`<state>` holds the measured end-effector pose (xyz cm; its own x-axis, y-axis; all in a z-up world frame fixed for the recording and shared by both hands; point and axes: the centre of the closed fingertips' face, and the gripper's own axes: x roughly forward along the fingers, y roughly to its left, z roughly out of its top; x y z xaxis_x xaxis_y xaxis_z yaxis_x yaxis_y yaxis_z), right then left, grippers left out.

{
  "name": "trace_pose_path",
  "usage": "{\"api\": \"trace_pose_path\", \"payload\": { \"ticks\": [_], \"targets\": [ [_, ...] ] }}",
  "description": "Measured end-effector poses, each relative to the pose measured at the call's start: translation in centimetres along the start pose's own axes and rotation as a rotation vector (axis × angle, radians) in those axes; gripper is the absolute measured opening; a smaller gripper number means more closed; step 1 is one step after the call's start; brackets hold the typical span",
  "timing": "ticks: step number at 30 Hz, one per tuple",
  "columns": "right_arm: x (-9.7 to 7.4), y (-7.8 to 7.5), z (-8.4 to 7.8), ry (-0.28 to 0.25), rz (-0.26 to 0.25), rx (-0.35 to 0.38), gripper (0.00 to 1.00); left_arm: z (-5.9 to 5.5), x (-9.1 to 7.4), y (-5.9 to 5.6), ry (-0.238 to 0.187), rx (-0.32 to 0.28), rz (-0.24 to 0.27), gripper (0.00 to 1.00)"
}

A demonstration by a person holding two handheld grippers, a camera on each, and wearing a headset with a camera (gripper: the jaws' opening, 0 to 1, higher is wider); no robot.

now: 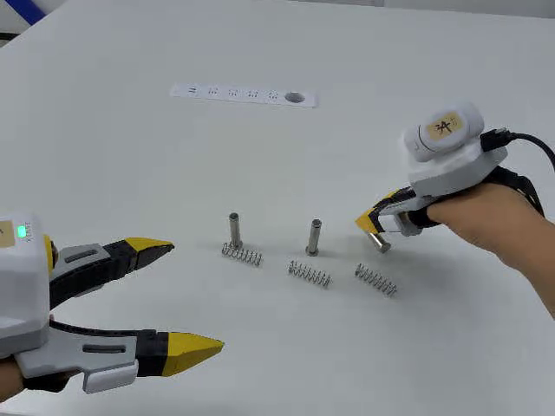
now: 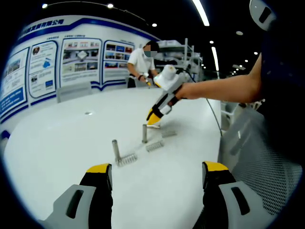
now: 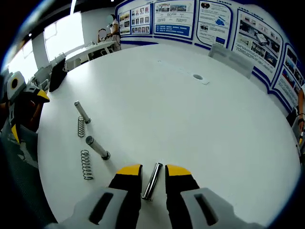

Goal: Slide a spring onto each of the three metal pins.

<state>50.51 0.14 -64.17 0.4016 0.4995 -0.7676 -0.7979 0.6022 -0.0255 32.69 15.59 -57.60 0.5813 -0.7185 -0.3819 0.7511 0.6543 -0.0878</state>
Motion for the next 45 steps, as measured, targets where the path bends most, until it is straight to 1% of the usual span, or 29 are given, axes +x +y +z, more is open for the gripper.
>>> {"api": "trace_pose_path", "payload": {
  "ticks": [5, 11, 17, 21, 22, 25, 26, 28, 31, 33, 35, 36, 37, 38, 40, 41, 45],
  "targets": [
    [0.5, -0.4, -0.4, 0.021, -0.014, 0.022, 0.17, 0.0, 0.0, 0.0, 0.001, -0.003, 0.0, 0.78],
    [1.1, -0.6, -0.9, 0.044, -0.014, 0.047, 0.15, -0.2, 0.1, 0.0, 0.006, -0.004, -0.002, 0.78],
    [1.5, -0.7, -1.0, 0.054, -0.013, 0.065, 0.14, -0.2, 0.1, 0.0, 0.01, -0.005, -0.003, 0.77],
    [1.8, -0.7, -1.3, 0.075, -0.013, 0.071, 0.13, -0.3, 0.1, 0.1, 0.012, -0.006, -0.003, 0.77],
    [1.8, -0.8, -1.2, 0.068, -0.014, 0.066, 0.12, -0.3, 0.1, 0.1, 0.011, -0.007, -0.003, 0.77],
    [1.8, -0.8, -1.2, 0.077, -0.012, 0.049, 0.11, -0.3, 0.1, 0.1, 0.013, -0.008, -0.002, 0.77],
    [1.8, -0.7, -1.2, 0.083, -0.012, 0.023, 0.11, -0.4, 0.1, 0.1, 0.014, -0.008, -0.003, 0.77],
    [1.9, -0.6, -1.1, 0.09, -0.013, 0.018, 0.1, -0.4, 0.2, 0.0, 0.016, -0.008, -0.005, 0.77],
    [1.8, -0.4, -1.1, 0.108, -0.032, -0.008, 0.09, -0.4, 0.2, 0.0, 0.017, -0.005, -0.005, 0.77],
    [1.8, -0.4, -1.1, 0.114, -0.043, -0.009, 0.09, -0.3, 0.1, 0.0, 0.017, -0.004, -0.005, 0.77],
    [1.8, -0.6, -1.1, 0.107, -0.042, 0.0, 0.09, -0.4, 0.1, 0.0, 0.017, -0.004, -0.004, 0.77],
    [1.8, -0.6, -1.2, 0.093, -0.04, 0.033, 0.09, -0.3, 0.1, 0.0, 0.017, -0.002, -0.003, 0.77],
    [1.7, -0.7, -1.2, 0.092, -0.039, 0.024, 0.09, -0.3, 0.1, 0.0, 0.016, 0.0, -0.002, 0.76],
    [1.4, -0.6, -1.4, 0.094, -0.042, 0.028, 0.09, -0.2, 0.0, 0.0, 0.014, 0.002, -0.001, 0.76],
    [1.0, -0.4, -1.1, 0.072, -0.043, 0.028, 0.09, 0.0, 0.0, 0.0, 0.01, 0.004, 0.001, 0.76],
    [0.5, -0.2, -0.9, 0.061, -0.035, 0.042, 0.09, 0.0, 0.0, 0.1, 0.007, 0.004, 0.002, 0.76],
    [-0.7, 0.0, -0.7, 0.04, -0.034, 0.049, 0.09, 0.2, -0.1, 0.0, 0.005, 0.014, 0.002, 0.76]
  ]
}}
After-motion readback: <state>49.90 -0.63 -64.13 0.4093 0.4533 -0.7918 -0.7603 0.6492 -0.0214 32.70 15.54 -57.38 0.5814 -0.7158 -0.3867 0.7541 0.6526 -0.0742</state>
